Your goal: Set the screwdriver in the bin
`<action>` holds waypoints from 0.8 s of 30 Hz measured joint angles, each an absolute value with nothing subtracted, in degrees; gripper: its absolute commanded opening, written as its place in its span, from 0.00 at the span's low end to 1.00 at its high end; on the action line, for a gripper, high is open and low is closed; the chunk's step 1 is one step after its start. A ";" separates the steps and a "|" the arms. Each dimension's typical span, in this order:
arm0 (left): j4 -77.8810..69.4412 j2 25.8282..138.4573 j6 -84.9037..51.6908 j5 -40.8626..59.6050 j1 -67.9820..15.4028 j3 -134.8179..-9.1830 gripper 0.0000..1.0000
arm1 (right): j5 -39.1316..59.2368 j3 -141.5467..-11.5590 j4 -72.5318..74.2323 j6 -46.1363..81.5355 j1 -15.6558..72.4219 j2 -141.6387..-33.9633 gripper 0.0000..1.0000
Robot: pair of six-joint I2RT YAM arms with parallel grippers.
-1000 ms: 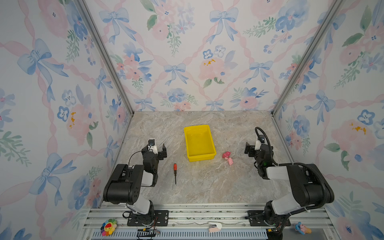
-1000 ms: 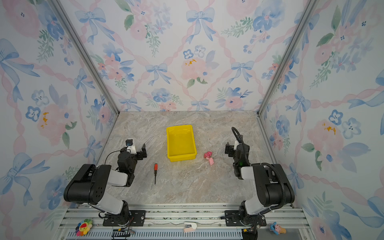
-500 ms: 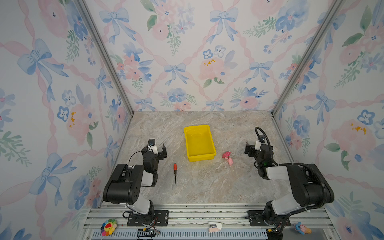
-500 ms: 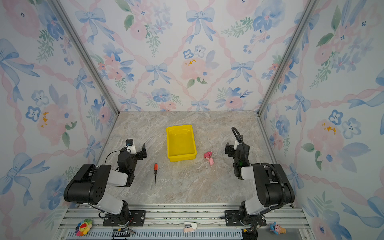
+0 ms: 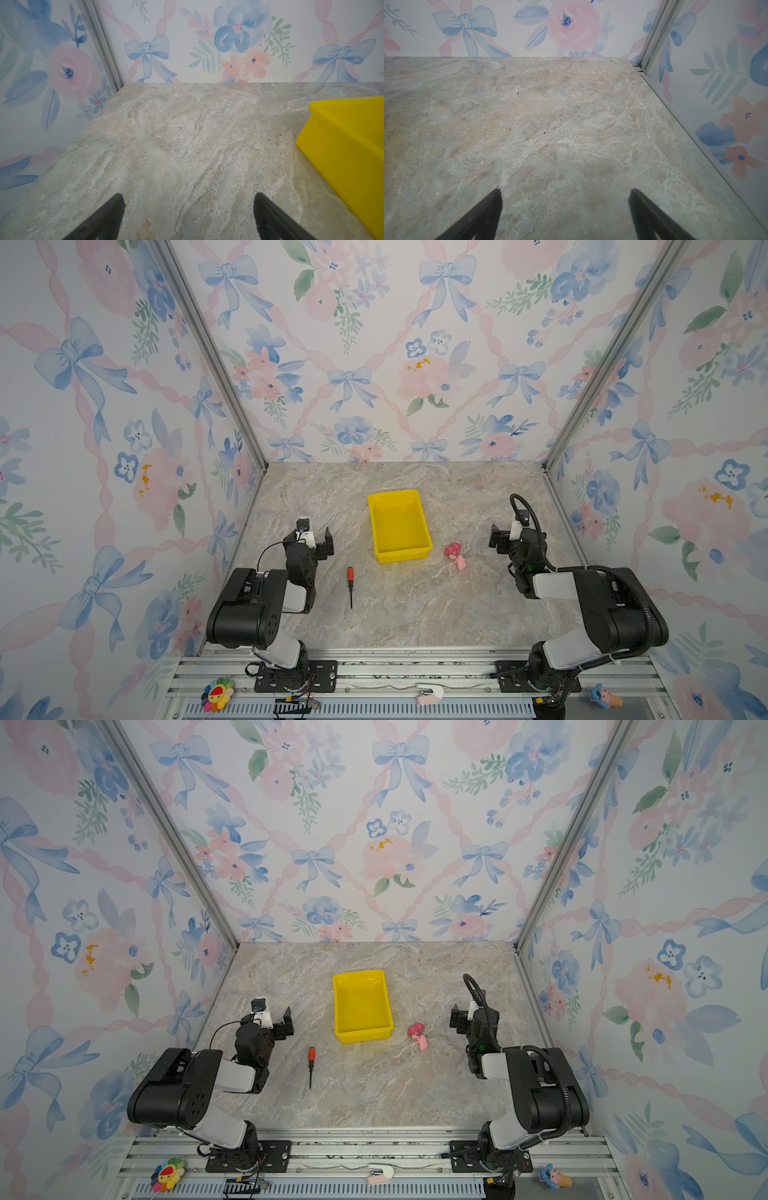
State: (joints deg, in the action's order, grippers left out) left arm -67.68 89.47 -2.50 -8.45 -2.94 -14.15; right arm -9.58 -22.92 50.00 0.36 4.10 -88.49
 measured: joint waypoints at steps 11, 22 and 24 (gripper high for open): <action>-67.68 89.45 -2.50 -8.47 -2.94 -14.15 0.98 | -9.89 -22.98 49.63 0.38 4.10 -88.38 0.97; -60.82 81.45 -2.79 -10.26 -2.94 -14.76 0.97 | -12.14 -24.86 37.10 0.51 5.06 -77.03 0.97; -56.42 79.22 -3.18 -11.35 -2.94 -16.10 0.97 | -12.71 -25.32 34.02 0.58 5.74 -74.70 0.97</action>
